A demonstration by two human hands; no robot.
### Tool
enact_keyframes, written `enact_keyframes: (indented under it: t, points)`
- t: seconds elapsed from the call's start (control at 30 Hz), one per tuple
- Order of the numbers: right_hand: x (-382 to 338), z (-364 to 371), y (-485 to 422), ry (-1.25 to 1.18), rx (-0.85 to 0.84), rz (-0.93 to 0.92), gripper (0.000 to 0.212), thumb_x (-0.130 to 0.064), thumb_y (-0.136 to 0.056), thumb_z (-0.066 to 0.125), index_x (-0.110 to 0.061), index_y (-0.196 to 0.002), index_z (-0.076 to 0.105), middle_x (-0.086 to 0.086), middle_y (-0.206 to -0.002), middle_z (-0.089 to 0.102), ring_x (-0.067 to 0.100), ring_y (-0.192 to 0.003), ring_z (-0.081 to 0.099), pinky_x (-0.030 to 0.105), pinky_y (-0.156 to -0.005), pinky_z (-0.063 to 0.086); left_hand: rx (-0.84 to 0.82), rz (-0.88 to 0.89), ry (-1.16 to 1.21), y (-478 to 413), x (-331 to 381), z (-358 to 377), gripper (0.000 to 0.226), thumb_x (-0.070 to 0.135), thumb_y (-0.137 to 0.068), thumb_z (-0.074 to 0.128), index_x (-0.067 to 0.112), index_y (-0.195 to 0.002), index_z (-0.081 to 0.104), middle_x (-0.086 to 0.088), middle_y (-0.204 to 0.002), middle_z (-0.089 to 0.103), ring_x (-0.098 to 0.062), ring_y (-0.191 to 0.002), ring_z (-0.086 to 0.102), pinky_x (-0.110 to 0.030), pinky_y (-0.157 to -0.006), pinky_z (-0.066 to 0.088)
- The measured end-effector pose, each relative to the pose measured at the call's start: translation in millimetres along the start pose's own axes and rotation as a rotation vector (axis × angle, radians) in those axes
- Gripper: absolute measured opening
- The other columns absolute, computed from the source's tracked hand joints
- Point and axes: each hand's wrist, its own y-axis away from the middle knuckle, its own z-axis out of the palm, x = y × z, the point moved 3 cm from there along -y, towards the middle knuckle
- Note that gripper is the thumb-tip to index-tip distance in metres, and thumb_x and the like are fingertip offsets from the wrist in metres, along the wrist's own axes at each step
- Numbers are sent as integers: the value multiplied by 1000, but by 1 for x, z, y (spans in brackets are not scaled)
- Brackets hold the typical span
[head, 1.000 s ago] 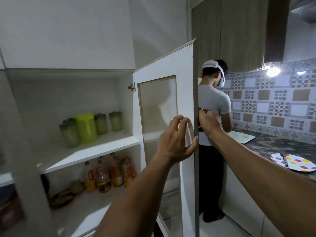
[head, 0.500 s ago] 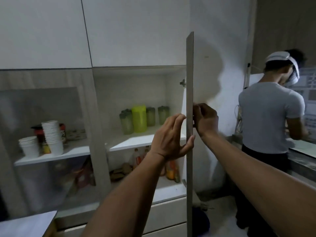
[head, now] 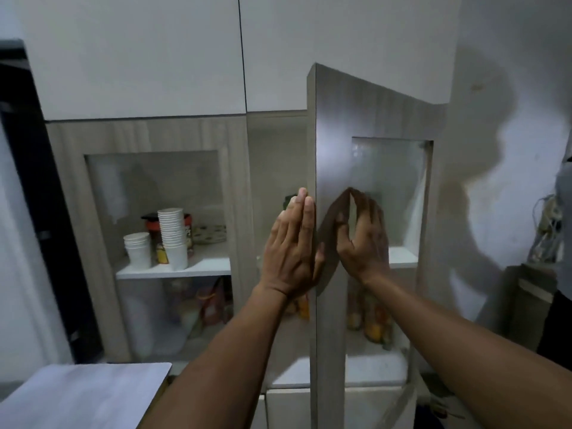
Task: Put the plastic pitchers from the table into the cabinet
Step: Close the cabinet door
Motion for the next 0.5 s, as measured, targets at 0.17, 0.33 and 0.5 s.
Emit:
enact_keyframes:
  t: [0.17, 0.33, 0.5]
  points:
    - [5, 73, -18, 77, -24, -142, 71, -34, -95, 38, -7, -159, 21, 13, -166, 24, 26, -153, 22, 48, -123, 24, -28, -11, -130, 8, -71, 17, 72, 27, -95, 42, -4, -154, 15, -21, -164, 14, -35, -154, 18, -50, -123, 24]
    - [11, 134, -32, 142, -38, -219, 72, -34, -99, 33, -8, -160, 5, 11, -169, 2, 24, -157, 7, 47, -125, 19, -68, -9, -235, 9, -129, 41, 67, 31, -100, 33, 1, -156, 11, -18, -165, 12, -32, -155, 13, -47, -126, 14]
    - [27, 175, -49, 245, -70, -260, 73, -37, -99, 35, -7, -160, 6, 13, -169, 5, 25, -157, 6, 53, -124, 18, -75, 17, -316, 8, -168, 63, 61, 32, -104, 29, 6, -157, 14, -14, -165, 10, -27, -154, 14, -47, -125, 15]
